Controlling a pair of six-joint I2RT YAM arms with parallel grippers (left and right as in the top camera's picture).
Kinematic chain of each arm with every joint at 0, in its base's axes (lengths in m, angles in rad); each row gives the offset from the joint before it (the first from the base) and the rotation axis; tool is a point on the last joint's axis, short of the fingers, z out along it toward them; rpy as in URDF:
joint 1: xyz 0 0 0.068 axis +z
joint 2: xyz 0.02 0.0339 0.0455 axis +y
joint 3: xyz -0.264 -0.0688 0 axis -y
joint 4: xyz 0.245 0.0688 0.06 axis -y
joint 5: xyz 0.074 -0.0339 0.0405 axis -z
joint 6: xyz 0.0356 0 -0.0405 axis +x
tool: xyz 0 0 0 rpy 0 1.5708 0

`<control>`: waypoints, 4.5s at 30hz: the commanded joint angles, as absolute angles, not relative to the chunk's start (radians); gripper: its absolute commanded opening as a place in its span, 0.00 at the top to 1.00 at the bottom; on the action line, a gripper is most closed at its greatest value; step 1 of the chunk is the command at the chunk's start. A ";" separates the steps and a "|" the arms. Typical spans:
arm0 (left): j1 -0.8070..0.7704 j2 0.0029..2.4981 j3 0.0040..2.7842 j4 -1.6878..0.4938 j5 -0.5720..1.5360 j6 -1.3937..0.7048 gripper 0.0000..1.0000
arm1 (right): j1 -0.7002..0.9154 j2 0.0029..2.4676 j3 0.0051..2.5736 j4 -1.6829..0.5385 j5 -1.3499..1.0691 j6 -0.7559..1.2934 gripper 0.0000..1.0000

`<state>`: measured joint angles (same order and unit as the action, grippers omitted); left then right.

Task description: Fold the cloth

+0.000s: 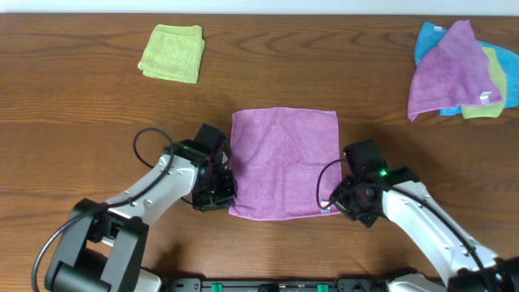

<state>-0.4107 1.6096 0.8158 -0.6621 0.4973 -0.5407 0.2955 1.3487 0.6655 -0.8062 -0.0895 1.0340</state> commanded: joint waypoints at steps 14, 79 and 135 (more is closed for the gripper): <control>-0.397 1.600 0.871 -0.597 0.572 -0.561 0.94 | 0.288 1.325 0.724 -0.692 -0.078 0.994 0.98; -0.373 1.782 1.037 -0.127 0.150 -0.720 0.05 | 0.254 1.594 0.850 -0.044 0.213 0.671 0.40; -0.451 1.865 1.114 -0.174 0.378 -1.089 0.05 | 0.258 1.688 0.870 -0.281 -0.320 0.323 0.30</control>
<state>-0.4301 1.8442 1.1007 -0.1745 0.4042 -1.0561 0.2611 1.6634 0.8574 -0.2771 -0.3611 0.3977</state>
